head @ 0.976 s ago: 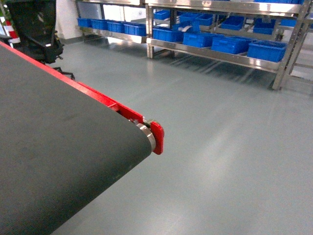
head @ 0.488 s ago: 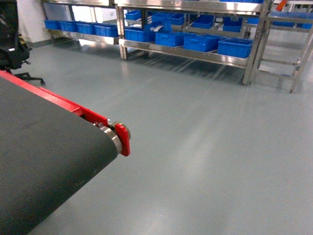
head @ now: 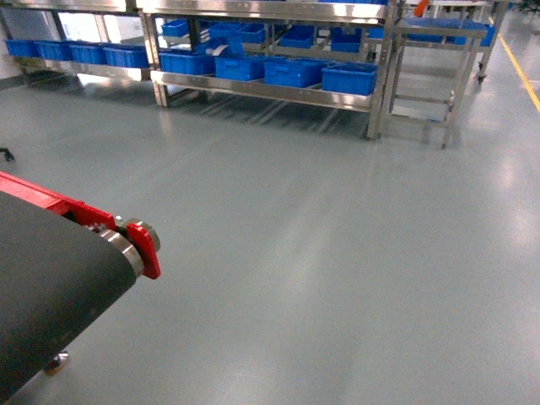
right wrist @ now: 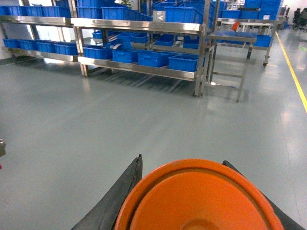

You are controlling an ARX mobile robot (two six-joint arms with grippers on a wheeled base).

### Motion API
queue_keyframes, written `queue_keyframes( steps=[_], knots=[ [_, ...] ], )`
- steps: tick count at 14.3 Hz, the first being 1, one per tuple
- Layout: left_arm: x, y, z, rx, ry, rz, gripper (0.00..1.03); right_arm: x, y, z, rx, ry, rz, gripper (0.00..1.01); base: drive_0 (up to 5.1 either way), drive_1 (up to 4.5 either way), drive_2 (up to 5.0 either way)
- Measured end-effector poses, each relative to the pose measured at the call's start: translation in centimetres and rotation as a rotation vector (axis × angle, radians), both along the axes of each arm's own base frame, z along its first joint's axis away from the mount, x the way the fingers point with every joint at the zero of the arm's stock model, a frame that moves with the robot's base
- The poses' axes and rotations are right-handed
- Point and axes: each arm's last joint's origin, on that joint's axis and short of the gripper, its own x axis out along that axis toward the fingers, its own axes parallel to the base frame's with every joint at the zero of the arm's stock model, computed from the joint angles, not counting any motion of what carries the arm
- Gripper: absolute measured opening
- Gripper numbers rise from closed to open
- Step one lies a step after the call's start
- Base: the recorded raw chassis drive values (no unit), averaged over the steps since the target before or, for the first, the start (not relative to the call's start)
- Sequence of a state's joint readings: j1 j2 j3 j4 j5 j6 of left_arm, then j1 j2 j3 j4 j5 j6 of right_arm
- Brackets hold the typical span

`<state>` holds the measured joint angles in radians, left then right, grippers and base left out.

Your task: Sort blue parts and orange caps into right shelf containers

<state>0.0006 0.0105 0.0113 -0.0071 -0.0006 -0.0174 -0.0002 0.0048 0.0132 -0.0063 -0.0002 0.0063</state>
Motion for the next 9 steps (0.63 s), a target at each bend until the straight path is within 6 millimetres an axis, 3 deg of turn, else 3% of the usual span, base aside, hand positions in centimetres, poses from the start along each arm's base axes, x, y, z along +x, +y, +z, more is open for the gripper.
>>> queue_keyframes(
  steps=[9],
  knots=[
    [0.0, 0.0, 0.0, 0.0, 0.0, 0.0, 0.41, 0.0, 0.0, 0.0, 0.0, 0.0, 0.0, 0.42, -1.6, -1.59, -1.6]
  ],
)
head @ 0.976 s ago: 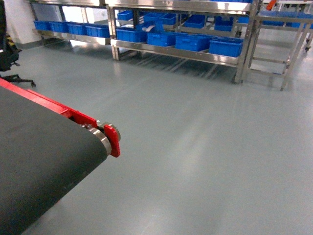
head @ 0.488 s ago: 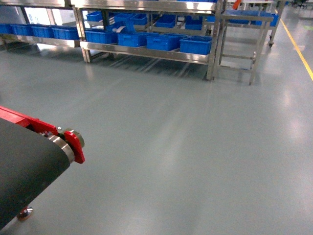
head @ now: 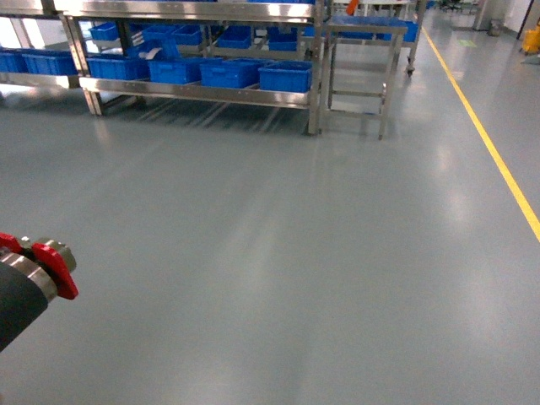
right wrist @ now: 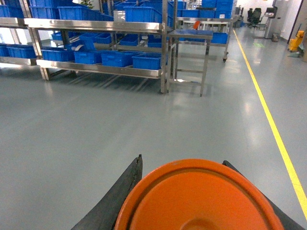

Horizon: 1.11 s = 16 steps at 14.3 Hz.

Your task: Sort blue parts and orange caps into right shelf containers

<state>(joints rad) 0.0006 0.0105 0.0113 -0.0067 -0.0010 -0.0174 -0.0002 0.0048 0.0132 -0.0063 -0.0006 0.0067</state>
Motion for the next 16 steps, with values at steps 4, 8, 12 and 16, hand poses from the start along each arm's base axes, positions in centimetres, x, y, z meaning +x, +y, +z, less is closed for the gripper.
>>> queue_keyframes(
  steps=[4, 8, 12, 16],
  knots=[
    [0.0, 0.0, 0.0, 0.0, 0.0, 0.0, 0.41, 0.0, 0.0, 0.0, 0.0, 0.0, 0.0, 0.42, -1.7, -1.66, -1.7],
    [0.0, 0.0, -0.01, 0.0, 0.001, 0.0, 0.41, 0.0, 0.0, 0.0, 0.0, 0.0, 0.0, 0.42, -1.5, -1.53, -1.5],
    [0.0, -0.01, 0.06, 0.0, -0.006, -0.002, 0.41, 0.0, 0.0, 0.02, 0.0, -0.002, 0.0, 0.42, -0.7, 1.42, -2.8],
    [0.0, -0.01, 0.0, 0.0, 0.0, -0.002, 0.41, 0.0, 0.0, 0.0, 0.0, 0.0, 0.0, 0.42, 0.0, 4.23, -4.3]
  ],
)
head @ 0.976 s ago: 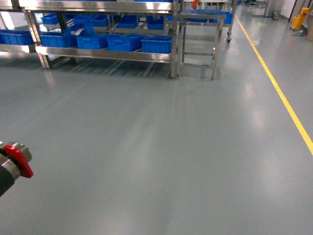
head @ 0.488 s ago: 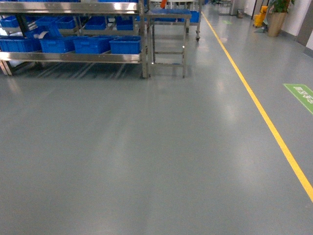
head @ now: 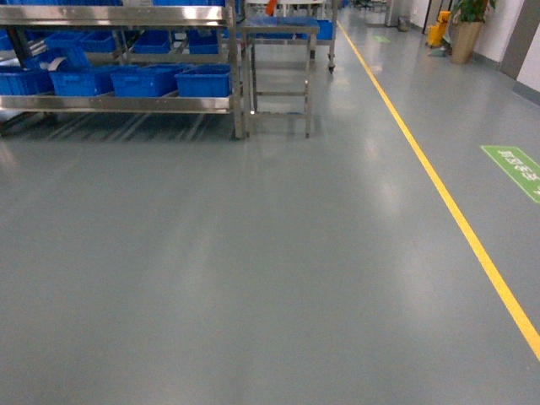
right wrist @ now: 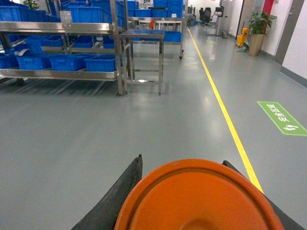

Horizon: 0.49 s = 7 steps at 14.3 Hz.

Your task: Sort blue parts and orange caps into right shelf containers

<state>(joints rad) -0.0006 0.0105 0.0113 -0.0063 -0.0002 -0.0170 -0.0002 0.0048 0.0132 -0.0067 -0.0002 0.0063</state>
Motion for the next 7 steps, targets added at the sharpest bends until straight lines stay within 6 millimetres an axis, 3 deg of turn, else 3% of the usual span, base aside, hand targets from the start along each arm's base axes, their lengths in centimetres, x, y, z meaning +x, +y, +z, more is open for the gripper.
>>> queue_keyframes(
  steps=[3, 7],
  knots=[
    [0.0, 0.01, -0.01, 0.0, 0.002, 0.004, 0.41, 0.0, 0.0, 0.0, 0.0, 0.0, 0.0, 0.42, -1.0, 3.3, -5.3],
    [0.0, -0.01, -0.02, 0.0, 0.002, -0.001, 0.41, 0.0, 0.0, 0.0, 0.0, 0.0, 0.0, 0.42, 0.1, 4.43, -4.2]
  ],
)
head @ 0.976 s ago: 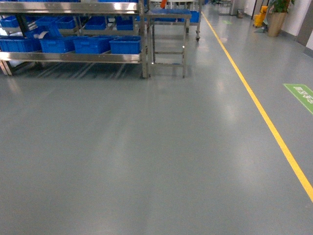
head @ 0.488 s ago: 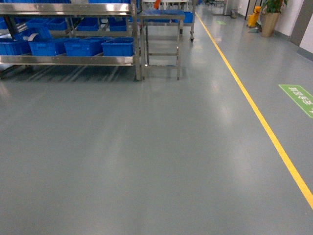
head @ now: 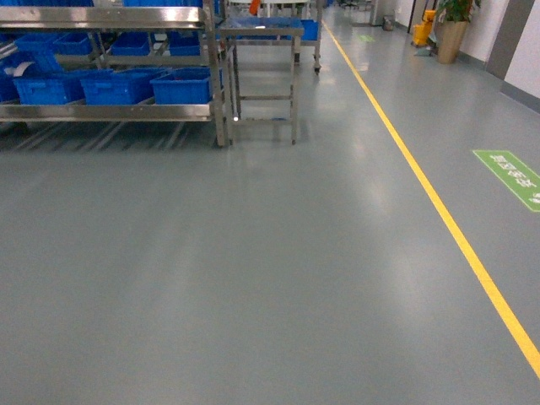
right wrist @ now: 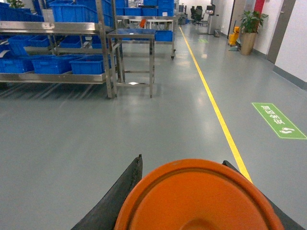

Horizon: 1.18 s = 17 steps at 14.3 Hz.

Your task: Sort blue parts and orange caps into right shelf containers

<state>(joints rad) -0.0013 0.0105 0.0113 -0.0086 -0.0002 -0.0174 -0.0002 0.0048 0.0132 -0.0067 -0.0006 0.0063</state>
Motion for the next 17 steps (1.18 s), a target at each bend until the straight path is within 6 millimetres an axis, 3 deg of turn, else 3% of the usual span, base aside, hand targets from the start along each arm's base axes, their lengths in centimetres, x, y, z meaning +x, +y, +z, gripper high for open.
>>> queue_keyframes(
  steps=[17],
  knots=[
    [0.0, 0.01, 0.01, 0.0, -0.002, 0.002, 0.41, 0.0, 0.0, 0.02, 0.0, -0.002, 0.0, 0.42, 0.0, 4.33, -4.3]
  ],
)
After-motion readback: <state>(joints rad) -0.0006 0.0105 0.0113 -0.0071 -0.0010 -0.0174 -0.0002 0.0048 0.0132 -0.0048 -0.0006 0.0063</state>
